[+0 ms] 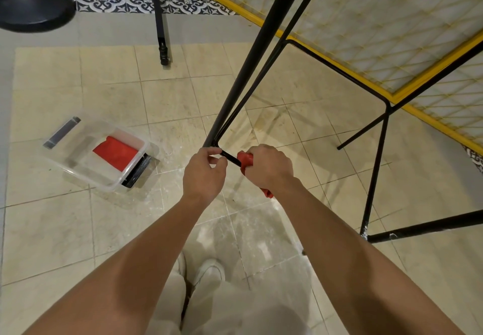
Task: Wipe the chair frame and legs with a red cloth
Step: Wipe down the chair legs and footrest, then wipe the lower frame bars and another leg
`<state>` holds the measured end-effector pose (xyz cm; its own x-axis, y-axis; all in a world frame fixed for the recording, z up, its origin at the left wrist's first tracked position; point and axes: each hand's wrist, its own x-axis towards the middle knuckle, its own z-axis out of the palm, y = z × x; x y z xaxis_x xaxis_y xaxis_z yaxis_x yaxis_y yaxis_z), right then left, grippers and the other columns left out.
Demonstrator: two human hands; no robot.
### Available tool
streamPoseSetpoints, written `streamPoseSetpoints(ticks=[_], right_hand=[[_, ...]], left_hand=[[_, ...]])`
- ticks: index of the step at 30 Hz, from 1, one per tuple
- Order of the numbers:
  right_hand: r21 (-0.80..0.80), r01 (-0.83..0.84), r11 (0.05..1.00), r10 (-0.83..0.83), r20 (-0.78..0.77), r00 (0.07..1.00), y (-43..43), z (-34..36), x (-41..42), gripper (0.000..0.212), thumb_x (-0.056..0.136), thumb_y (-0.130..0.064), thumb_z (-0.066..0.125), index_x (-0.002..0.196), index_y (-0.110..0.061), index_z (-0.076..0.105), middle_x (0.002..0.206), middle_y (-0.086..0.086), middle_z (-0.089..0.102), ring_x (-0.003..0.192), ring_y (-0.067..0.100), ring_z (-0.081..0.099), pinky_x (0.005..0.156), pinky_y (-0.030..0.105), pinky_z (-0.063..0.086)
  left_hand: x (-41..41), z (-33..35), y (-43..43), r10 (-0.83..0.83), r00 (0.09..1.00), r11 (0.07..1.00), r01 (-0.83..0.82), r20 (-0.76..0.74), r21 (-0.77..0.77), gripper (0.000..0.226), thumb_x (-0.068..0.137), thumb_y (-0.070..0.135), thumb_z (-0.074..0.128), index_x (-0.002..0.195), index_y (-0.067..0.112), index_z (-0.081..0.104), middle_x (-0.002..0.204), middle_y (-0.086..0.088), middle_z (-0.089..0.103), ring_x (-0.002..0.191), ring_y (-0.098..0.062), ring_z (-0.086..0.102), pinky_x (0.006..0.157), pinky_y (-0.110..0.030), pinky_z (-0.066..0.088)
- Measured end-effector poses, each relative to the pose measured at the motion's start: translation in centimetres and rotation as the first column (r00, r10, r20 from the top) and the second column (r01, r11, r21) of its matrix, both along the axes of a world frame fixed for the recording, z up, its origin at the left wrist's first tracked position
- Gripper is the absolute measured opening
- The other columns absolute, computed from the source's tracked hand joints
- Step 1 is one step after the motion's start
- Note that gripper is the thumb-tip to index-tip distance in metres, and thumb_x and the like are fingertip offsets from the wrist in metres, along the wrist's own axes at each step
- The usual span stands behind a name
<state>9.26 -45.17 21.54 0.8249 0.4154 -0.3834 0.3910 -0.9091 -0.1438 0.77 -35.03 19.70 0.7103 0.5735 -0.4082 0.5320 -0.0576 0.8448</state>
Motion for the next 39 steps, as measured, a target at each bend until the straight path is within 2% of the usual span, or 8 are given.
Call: streamPoseSetpoints(ticks=[4,9,22,25,28,33,35,39], right_hand=[[0.130,0.003,0.992,-0.007,0.036,0.999,1.7,0.4,-0.3,0.034,0.084,-0.017,0.058,0.118,-0.019,0.059,0.114,0.001,0.054,0.098,0.024,0.058,0.079,0.034,0.048],[0.150,-0.059,0.987,0.056,0.027,0.998,2.3,-1.0,-1.4,0.044,0.084,-0.018,0.061,0.127,-0.023,0.054,0.114,-0.001,0.054,0.102,0.023,0.057,0.075,0.031,0.045],[0.037,0.055,0.998,-0.055,0.018,0.998,-2.6,0.1,-1.3,0.029,0.083,-0.020,0.059,0.112,-0.021,0.060,0.104,-0.001,0.059,0.093,0.023,0.059,0.074,0.031,0.046],[0.158,0.092,0.983,-0.101,0.055,0.993,-2.8,0.4,-1.8,0.043,0.086,-0.020,0.059,0.128,-0.030,0.053,0.113,-0.004,0.059,0.101,0.022,0.059,0.081,0.034,0.048],[0.298,0.111,0.948,-0.138,0.072,0.988,-3.1,0.8,-2.7,0.057,0.089,-0.023,0.056,0.142,-0.033,0.037,0.123,-0.004,0.059,0.110,0.020,0.057,0.085,0.037,0.050],[0.467,0.206,0.860,-0.219,-0.026,0.975,-3.7,0.9,-3.5,0.074,0.087,-0.017,0.059,0.149,-0.031,0.021,0.126,-0.003,0.059,0.110,0.019,0.057,0.089,0.037,0.050],[0.503,0.228,0.834,-0.210,-0.094,0.973,-4.5,0.8,-3.7,0.082,0.083,-0.015,0.063,0.150,-0.030,0.017,0.128,-0.005,0.058,0.110,0.018,0.058,0.091,0.037,0.050],[0.501,0.271,0.822,-0.219,-0.161,0.962,-6.3,0.9,-3.5,0.085,0.079,-0.025,0.070,0.149,-0.028,0.023,0.138,-0.004,0.050,0.111,0.018,0.058,0.094,0.039,0.049]], left_hand=[[0.0,-0.1,0.1,-0.012,1.000,1.000,0.012,0.002,0.012,0.027,0.093,0.023,0.051,0.120,0.020,0.055,0.103,0.005,0.057,0.090,-0.011,0.054,0.077,-0.023,0.039],[0.1,-0.2,0.1,-0.017,1.000,1.000,0.017,0.010,0.025,0.027,0.093,0.026,0.054,0.119,0.020,0.057,0.100,0.007,0.059,0.083,-0.005,0.051,0.068,-0.018,0.036],[0.1,0.6,-1.0,-0.055,0.998,0.998,0.055,-0.002,0.010,0.028,0.093,0.024,0.052,0.121,0.020,0.056,0.099,0.007,0.056,0.090,-0.010,0.052,0.087,-0.029,0.043],[0.6,1.0,-2.0,-0.116,0.993,0.989,0.118,0.031,-0.093,0.032,0.093,0.028,0.054,0.124,0.020,0.052,0.092,0.012,0.054,0.092,-0.008,0.051,0.081,-0.021,0.037],[1.2,1.6,-3.5,-0.175,0.984,0.955,0.179,0.038,-0.238,0.044,0.090,0.041,0.055,0.127,0.021,0.045,0.091,0.009,0.057,0.092,-0.011,0.058,0.088,-0.029,0.046],[1.9,2.2,-5.4,-0.038,0.996,0.872,0.073,0.082,-0.484,0.044,0.091,0.034,0.058,0.126,0.024,0.033,0.094,0.003,0.064,0.085,-0.012,0.066,0.077,-0.034,0.057],[2.2,2.0,-5.8,-0.026,0.993,0.889,0.075,0.114,-0.451,0.046,0.092,0.025,0.058,0.130,0.023,0.032,0.102,-0.001,0.064,0.087,-0.012,0.065,0.076,-0.031,0.056],[2.3,1.3,-5.8,-0.137,0.977,0.975,0.162,0.162,-0.154,0.048,0.092,0.006,0.051,0.131,0.017,0.027,0.084,0.008,0.054,0.073,-0.001,0.056,0.063,-0.011,0.043]])
